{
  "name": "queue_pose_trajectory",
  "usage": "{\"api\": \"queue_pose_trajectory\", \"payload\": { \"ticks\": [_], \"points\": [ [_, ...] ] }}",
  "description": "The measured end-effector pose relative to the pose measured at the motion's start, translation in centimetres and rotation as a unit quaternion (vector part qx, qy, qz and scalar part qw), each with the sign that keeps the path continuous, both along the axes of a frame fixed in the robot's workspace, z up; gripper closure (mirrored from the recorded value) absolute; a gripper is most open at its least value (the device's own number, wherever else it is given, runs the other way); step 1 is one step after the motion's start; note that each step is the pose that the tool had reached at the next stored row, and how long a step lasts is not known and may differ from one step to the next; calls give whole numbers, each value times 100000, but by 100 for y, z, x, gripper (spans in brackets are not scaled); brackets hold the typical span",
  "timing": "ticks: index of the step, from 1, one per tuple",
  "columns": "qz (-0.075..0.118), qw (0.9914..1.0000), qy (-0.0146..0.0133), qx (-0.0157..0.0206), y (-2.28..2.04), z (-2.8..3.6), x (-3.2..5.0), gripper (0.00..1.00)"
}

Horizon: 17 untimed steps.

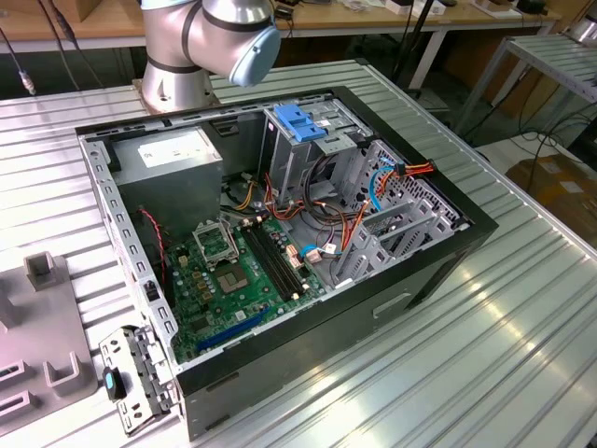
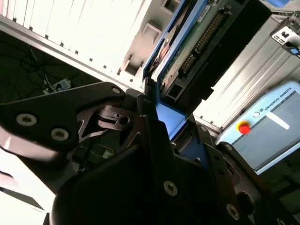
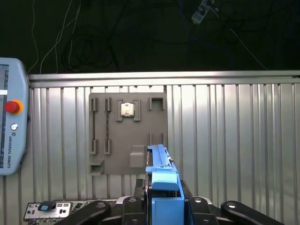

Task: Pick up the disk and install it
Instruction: 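Pick up the disk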

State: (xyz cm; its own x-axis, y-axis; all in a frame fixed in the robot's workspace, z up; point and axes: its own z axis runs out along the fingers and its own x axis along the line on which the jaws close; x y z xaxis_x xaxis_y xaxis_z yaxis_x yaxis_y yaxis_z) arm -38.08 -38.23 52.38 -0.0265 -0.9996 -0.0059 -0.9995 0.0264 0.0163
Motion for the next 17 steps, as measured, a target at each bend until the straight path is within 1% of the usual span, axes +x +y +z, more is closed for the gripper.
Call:
{"api": "queue_pose_trajectory", "payload": {
  "ticks": [3,7,12,17],
  "points": [
    [-2,100000,0,0,-2,0,56,63],
    [-4,100000,-2,2,-3,0,160,63],
    [-2,100000,3,-1,-5,-1,238,63],
    [-2,100000,1,1,-6,-1,376,63]
  ]
}}
